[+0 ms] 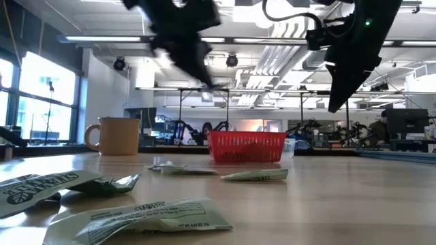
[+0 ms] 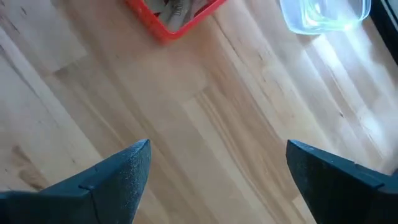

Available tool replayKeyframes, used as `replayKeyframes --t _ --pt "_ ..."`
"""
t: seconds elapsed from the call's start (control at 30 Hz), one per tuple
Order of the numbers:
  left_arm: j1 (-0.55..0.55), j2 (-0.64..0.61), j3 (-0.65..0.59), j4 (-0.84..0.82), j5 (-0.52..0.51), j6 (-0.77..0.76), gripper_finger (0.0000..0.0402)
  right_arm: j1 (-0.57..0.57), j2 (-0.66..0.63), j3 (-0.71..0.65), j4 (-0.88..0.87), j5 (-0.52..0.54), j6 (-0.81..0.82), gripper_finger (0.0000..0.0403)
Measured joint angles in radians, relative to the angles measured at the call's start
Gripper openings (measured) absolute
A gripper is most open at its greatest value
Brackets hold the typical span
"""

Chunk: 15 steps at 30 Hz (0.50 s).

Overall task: Pick and place items into bin
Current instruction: Put the white packet into the red basket

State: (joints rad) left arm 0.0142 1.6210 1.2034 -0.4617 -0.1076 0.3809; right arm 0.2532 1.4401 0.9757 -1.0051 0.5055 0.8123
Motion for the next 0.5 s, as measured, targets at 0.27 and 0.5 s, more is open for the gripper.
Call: replayKeyframes --t 0.27,0.5 --pt "0.199 0.152 0.062 0.108 0.149 0.025 0.0085 0.018 0.003 -0.073 0.261 -0.087 -0.160 0.0362" --pt "0.156 0.127 0.065 0.014 0.098 -0.091 0.0195 0.035 0.038 -0.088 0.599 -0.189 -0.398 0.0362"
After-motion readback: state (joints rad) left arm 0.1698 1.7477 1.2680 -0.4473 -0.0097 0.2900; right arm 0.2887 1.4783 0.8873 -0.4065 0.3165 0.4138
